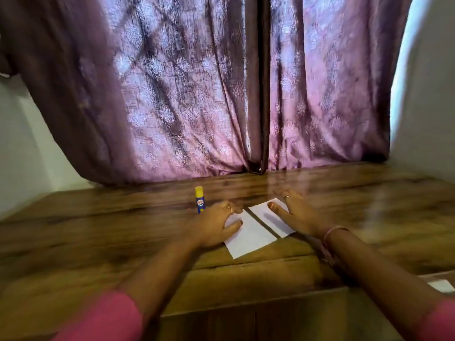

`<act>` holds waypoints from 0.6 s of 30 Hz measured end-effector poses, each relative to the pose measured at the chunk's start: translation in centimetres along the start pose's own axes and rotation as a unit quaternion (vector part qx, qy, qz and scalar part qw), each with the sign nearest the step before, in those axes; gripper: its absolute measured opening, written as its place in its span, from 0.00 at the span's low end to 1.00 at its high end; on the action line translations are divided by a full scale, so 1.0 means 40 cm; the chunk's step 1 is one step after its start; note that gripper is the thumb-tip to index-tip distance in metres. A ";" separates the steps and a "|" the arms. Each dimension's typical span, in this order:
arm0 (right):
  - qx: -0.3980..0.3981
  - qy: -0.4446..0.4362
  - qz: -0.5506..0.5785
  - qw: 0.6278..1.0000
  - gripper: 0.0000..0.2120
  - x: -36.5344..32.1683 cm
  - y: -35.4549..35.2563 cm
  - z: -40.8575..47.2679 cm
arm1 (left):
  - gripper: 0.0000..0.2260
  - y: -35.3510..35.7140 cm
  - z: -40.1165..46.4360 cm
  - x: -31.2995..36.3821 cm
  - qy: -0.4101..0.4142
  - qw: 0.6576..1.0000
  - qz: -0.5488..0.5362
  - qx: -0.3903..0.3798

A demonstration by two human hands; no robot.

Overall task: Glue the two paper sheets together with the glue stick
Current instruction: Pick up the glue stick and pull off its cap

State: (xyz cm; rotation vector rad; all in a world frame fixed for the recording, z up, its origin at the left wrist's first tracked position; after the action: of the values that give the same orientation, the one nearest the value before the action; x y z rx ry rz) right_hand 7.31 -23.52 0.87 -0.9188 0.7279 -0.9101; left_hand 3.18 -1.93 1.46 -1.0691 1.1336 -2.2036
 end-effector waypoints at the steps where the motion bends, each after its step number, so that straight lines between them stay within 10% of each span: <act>1: -0.001 0.021 0.019 1.000 0.22 0.005 0.007 -0.006 | 0.21 0.011 -0.009 -0.010 -0.014 1.000 0.007 -0.013; 18: -0.120 -0.005 -0.029 0.992 0.32 -0.018 0.049 -0.085 | 0.30 0.079 -0.127 -0.060 -0.092 0.992 0.025 -0.077</act>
State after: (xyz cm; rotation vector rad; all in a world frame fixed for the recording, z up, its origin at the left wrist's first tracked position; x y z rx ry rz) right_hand 4.79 -23.43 -2.23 -1.1608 0.8171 -0.8810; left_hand 0.70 0.31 -4.03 -1.2640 1.2498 -1.9588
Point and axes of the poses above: each hand's wrist, its own z-axis towards the middle knuckle, its own y-axis out of the palm, x = y × z, the point moved 4 cm from there along z, towards the middle knuckle, and after that the axes turned 15 degrees about -z, right-handed, at the moved point
